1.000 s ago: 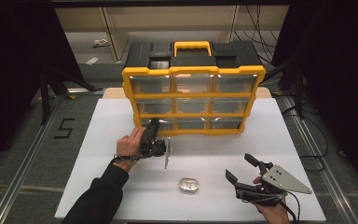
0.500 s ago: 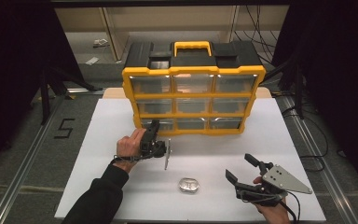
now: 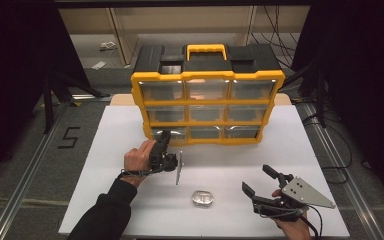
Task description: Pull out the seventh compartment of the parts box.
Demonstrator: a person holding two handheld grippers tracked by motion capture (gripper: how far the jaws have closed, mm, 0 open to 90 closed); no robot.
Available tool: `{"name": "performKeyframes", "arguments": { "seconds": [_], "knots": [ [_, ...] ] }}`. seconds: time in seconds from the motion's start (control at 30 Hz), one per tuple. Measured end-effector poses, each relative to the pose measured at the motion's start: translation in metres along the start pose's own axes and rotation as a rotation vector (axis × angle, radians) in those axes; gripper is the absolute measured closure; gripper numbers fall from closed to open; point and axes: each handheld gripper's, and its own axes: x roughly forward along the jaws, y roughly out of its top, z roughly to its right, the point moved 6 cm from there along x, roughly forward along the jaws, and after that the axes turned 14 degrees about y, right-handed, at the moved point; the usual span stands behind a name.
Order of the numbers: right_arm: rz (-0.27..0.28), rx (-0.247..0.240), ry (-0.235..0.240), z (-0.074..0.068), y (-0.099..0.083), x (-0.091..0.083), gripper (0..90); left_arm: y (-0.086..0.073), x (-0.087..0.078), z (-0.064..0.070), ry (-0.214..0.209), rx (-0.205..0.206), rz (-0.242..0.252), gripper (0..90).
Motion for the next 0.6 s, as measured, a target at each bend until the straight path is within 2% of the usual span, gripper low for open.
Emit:
{"name": "performKeyframes", "arguments": {
  "seconds": [0.03,0.53,0.6],
  "knots": [
    [0.000,0.000,0.001,0.000,0.000,0.000,18.1,0.001,0.000,0.000,0.003,-0.012,0.005,77.8],
    [0.001,0.001,-0.001,0.001,0.000,-0.001,18.2,0.001,-0.009,-0.001,-0.001,0.000,0.003,77.9],
    [0.002,0.003,0.000,0.001,0.000,-0.001,18.2,0.001,-0.010,0.000,0.000,-0.015,0.004,77.9]
  ]
}}
